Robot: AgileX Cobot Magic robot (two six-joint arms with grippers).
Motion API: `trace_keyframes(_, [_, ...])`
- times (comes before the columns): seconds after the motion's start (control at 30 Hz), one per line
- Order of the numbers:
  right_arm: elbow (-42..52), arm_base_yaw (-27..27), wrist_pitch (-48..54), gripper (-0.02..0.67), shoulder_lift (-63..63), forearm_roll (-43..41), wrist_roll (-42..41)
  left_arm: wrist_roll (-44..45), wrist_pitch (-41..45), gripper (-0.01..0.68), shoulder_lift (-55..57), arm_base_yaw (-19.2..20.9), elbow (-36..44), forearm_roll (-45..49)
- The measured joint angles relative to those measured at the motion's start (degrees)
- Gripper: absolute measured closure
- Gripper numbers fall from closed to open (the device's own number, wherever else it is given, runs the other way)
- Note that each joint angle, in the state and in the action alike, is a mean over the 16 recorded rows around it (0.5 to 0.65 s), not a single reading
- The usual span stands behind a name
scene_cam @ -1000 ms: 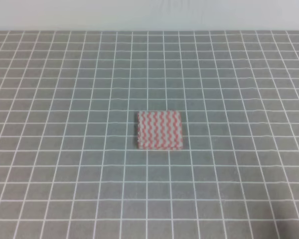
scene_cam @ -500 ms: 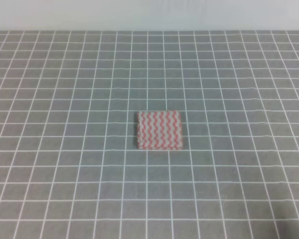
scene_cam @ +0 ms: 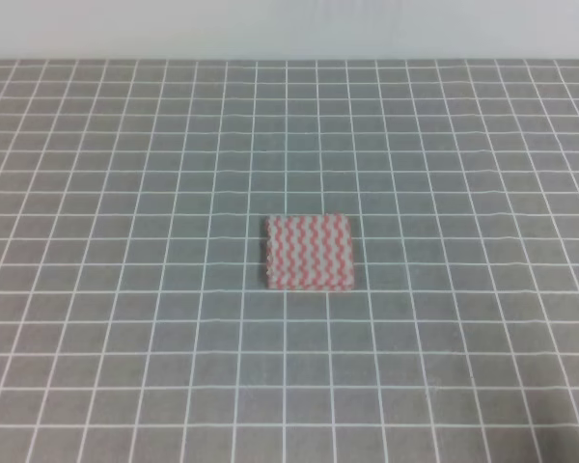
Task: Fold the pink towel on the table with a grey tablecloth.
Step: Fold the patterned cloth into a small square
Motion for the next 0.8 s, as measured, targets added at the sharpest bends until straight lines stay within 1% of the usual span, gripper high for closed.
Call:
trace_keyframes(0.43, [0.0, 0.4, 0.2, 0.665, 0.1, 2.5, -0.6, 0.0, 0.0, 0.674, -0.1, 0.0, 0.0, 0.0])
trace_keyframes(0.8, [-0.2, 0.4, 0.4, 0.665, 0.2, 2.8, -0.5, 0.0, 0.0, 0.674, -0.1, 0.0, 0.0, 0.1])
